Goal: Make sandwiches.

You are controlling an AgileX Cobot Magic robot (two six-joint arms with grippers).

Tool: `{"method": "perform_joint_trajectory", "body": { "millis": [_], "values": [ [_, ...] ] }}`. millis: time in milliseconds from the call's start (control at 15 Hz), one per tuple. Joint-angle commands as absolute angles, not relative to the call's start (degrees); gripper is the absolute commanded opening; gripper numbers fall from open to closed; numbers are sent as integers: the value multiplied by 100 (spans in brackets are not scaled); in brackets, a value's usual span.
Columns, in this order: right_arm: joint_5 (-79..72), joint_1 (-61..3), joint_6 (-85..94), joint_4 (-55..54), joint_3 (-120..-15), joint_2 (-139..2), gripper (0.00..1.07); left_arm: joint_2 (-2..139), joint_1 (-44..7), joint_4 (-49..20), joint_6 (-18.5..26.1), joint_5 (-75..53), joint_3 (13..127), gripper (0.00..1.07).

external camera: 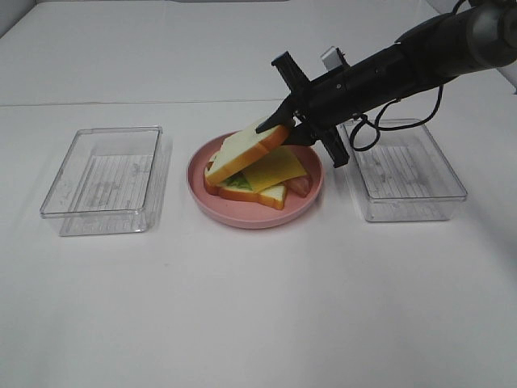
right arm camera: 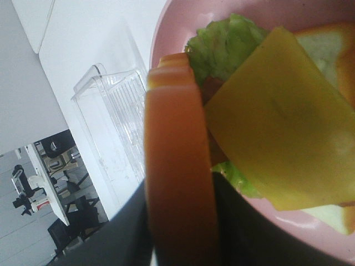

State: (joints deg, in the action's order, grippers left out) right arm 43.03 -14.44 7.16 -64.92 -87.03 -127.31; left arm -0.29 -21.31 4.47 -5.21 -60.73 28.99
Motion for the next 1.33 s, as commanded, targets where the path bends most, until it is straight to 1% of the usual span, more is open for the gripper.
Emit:
{"method": "perform_joint_trajectory", "body": {
  "millis": [67, 133, 200, 400, 733, 933, 1133, 1333],
  "values": [
    [4515, -1450, 1129, -6509, -8686, -12702, 68, -149, -2120, 470, -516, -6016, 2871, 90],
    [4549, -1438, 1364, -6492, -8686, -12691, 77, -149, -2120, 470, -516, -6016, 2871, 90],
    [4566, -1438, 1421, -6474, -8686, -12685, 79, -149, -2120, 470, -516, -6016, 2871, 90],
    [4566, -1432, 1450, -6050, -8686, -12525, 79, -149, -2120, 470, -516, -6016, 2871, 90],
    [4584, -1432, 705, -4114, -8686, -12066, 79, -149, -2120, 470, -516, -6016, 2871, 90],
    [4687, -1432, 418, -2979, -8686, -11534, 79, -149, -2120, 470, -516, -6016, 2871, 90],
    [5208, -1432, 424, -2269, -8686, -10892, 79, -149, -2120, 470, -516, -6016, 2871, 90],
    [6108, -1432, 424, -1547, -8675, -10164, 79, -149, -2120, 470, -516, -6016, 2871, 90]
  ]
}}
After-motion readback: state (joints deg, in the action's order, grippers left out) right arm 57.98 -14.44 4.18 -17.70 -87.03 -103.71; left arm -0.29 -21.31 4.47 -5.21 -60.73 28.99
